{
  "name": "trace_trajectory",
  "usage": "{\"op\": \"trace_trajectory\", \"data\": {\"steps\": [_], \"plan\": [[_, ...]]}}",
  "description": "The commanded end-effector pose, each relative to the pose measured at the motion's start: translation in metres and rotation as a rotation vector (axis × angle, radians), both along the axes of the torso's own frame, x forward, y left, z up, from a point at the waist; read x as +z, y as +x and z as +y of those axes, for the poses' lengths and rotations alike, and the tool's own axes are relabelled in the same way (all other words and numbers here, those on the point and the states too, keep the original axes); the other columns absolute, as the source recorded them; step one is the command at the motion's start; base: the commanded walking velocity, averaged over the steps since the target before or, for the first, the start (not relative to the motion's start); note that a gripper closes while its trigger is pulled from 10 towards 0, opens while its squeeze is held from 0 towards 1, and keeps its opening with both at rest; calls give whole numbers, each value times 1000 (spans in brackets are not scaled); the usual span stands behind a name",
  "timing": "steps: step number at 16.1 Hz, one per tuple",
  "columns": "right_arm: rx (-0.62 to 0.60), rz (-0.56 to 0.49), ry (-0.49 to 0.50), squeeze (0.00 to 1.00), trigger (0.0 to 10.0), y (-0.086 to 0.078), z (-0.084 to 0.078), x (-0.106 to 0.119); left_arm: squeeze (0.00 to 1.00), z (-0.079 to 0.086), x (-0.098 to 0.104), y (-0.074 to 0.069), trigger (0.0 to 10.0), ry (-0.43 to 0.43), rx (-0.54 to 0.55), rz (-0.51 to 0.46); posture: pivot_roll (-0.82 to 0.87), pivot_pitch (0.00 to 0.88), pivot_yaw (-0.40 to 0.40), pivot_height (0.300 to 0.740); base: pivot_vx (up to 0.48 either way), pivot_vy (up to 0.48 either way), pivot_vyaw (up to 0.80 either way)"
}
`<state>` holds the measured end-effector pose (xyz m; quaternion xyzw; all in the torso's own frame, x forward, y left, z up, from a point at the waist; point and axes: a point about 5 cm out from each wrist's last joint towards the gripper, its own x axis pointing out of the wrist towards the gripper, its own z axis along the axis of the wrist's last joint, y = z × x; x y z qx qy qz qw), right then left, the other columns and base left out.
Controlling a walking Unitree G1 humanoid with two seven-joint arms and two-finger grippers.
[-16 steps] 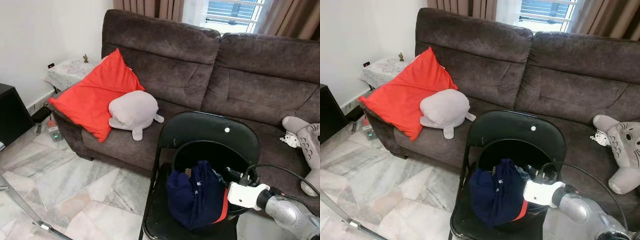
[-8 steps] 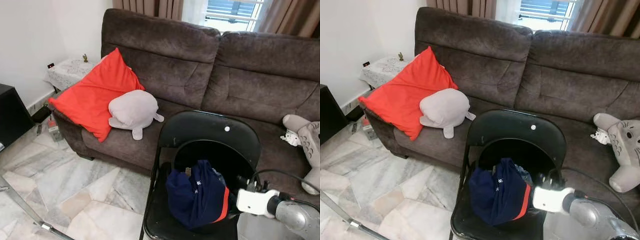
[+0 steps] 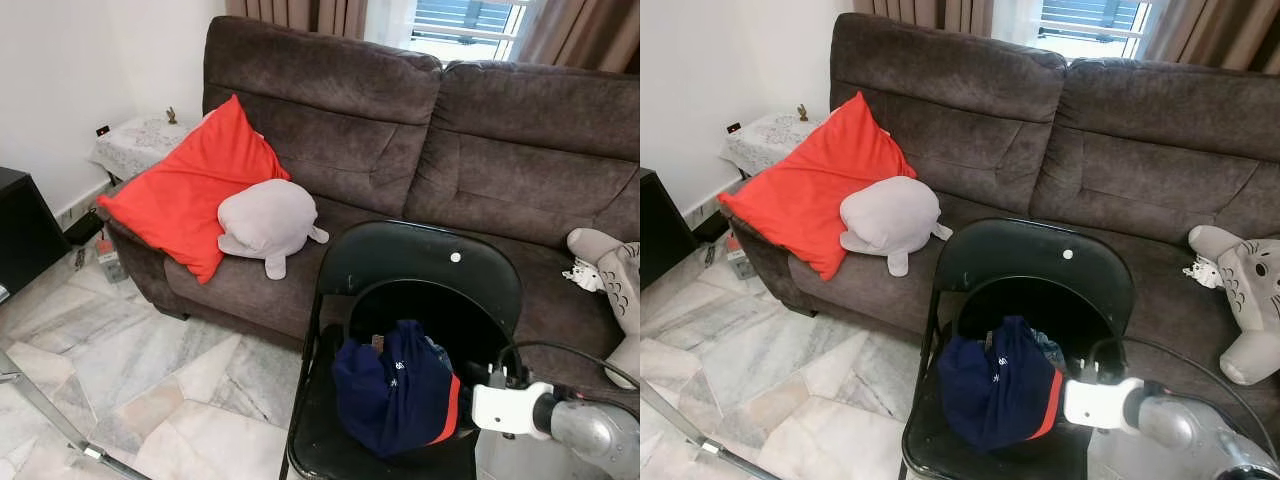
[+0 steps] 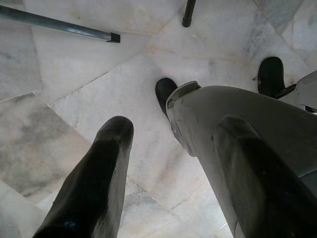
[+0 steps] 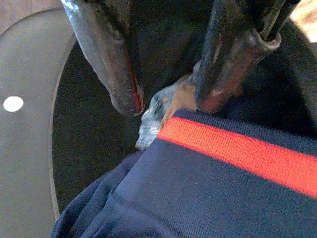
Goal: Hang hanger
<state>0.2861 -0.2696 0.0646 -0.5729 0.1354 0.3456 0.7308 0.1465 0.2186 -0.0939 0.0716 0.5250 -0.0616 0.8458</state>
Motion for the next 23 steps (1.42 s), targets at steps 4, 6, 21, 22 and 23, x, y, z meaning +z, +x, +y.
{"op": "trace_trajectory", "data": {"steps": [4, 6, 21, 22, 23], "plan": [[76, -58, 71, 0, 10000, 8, 17, 11, 0, 1, -1, -3, 10000, 7, -9, 19, -38, 17, -21, 740, 0, 0, 0], [85, -84, 88, 0, 10000, 9, 20, 14, 0, 1, -1, -2, 10000, 7, -7, 19, -38, 17, -21, 740, 0, 0, 0], [-21, 7, 314, 0, 10000, 15, 36, 11, 0, 0, -1, -1, 10000, -1, -14, 20, -40, 20, -15, 740, 0, 0, 0], [-32, 12, 330, 0, 10000, 15, 37, 10, 0, 0, -1, -1, 10000, -1, -14, 20, -39, 19, -15, 740, 0, 0, 0], [-42, 6, 346, 0, 10000, 16, 38, 9, 0, 0, -1, -1, 10000, -1, -14, 20, -38, 18, -15, 740, 0, 0, 0]]}}
